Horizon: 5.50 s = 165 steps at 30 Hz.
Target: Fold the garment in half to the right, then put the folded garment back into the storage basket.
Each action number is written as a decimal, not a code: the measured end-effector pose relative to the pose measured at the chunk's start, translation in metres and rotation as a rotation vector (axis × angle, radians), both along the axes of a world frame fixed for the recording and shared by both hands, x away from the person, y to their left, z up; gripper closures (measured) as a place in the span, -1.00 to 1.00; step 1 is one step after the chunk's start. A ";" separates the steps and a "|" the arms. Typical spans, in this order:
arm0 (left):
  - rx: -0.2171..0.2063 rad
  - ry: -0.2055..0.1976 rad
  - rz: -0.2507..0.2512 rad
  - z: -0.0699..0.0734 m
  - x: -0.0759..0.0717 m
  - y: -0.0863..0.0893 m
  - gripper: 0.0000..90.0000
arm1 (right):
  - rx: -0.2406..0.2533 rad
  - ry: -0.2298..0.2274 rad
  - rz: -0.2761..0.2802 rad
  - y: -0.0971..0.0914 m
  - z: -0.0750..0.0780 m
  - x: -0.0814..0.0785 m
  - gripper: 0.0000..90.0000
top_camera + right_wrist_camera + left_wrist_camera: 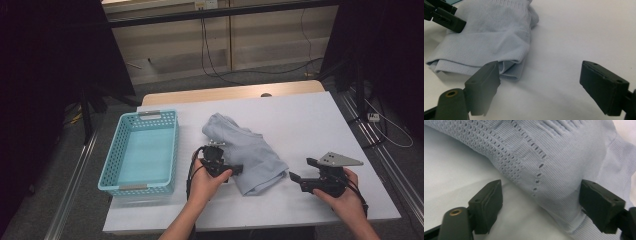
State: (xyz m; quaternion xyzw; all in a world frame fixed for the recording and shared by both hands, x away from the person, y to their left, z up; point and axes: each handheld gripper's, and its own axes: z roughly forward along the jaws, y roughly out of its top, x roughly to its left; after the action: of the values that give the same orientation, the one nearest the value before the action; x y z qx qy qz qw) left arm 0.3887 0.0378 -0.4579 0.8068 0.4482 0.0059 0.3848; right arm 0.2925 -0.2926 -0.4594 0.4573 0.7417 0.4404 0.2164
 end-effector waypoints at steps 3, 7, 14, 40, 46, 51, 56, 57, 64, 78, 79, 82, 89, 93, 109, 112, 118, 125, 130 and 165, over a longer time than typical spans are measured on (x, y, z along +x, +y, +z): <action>-0.027 0.030 -0.015 0.001 -0.002 -0.002 -0.29 | -0.005 0.001 0.003 0.001 0.000 0.000 -0.63; -0.023 0.031 -0.012 0.001 -0.003 -0.004 -0.17 | -0.008 -0.001 0.006 0.001 0.000 -0.001 -0.63; -0.016 0.024 -0.016 0.000 -0.003 -0.008 -0.03 | -0.012 0.002 -0.001 0.000 -0.001 -0.004 -0.63; -0.117 0.192 -0.009 0.012 0.006 0.019 0.53 | -0.002 -0.008 -0.013 -0.002 0.000 -0.004 -0.63; -0.085 0.169 0.026 0.024 0.010 0.043 0.53 | -0.003 -0.007 0.000 0.002 0.000 -0.002 -0.63; -0.081 0.155 0.067 0.026 0.011 0.054 0.50 | 0.010 -0.019 0.005 0.005 0.003 0.001 -0.63; -0.084 0.148 0.079 0.026 0.009 0.058 0.47 | -0.001 -0.022 0.013 0.009 0.003 0.004 -0.63; -0.088 0.148 0.081 0.026 0.009 0.058 0.44 | -0.001 -0.020 0.015 0.010 0.003 0.004 -0.63; -0.116 0.131 0.091 0.026 0.008 0.056 0.06 | -0.003 -0.021 0.024 0.013 0.003 0.005 -0.63; -0.143 0.143 0.091 0.028 0.016 0.051 -0.19 | -0.058 -0.034 0.018 0.013 0.003 -0.001 -0.63; -0.148 0.146 0.098 0.027 0.017 0.050 -0.23 | -0.059 -0.035 0.018 0.013 0.003 -0.002 -0.63; -0.152 0.148 0.102 0.024 0.020 0.048 -0.32 | -0.059 -0.031 0.013 0.013 0.002 -0.003 -0.63; -0.122 0.148 0.106 0.017 0.028 0.042 -0.36 | -0.055 -0.029 0.008 0.011 0.002 -0.004 -0.63; -0.118 0.175 0.115 0.009 0.032 0.041 -0.32 | -0.054 -0.024 0.010 0.011 0.001 -0.004 -0.63; -0.117 0.197 0.143 0.002 0.033 0.030 0.03 | -0.037 -0.030 0.013 0.011 0.003 -0.001 -0.62; -0.118 0.205 0.150 0.001 0.034 0.027 0.17 | -0.034 -0.027 0.010 0.012 0.002 -0.001 -0.62; -0.112 0.221 0.144 0.003 0.036 0.025 0.53 | -0.015 -0.031 0.002 0.009 0.004 -0.001 -0.64; -0.118 0.261 0.129 0.014 0.040 0.026 0.60 | -0.008 -0.026 0.002 0.007 0.003 -0.003 -0.64; -0.088 0.279 0.118 0.023 0.043 0.026 0.60 | 0.006 -0.032 -0.002 0.005 0.004 -0.004 -0.66; 0.118 0.283 0.038 0.076 0.056 0.038 0.58 | 0.061 -0.025 0.042 0.009 0.007 -0.004 -0.86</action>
State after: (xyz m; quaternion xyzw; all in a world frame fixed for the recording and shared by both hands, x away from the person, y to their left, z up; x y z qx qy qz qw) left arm 0.4452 0.0760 -0.3823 0.8123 0.5121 -0.0743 0.2692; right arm 0.2883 -0.2832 -0.4527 0.4427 0.7346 0.4728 0.2022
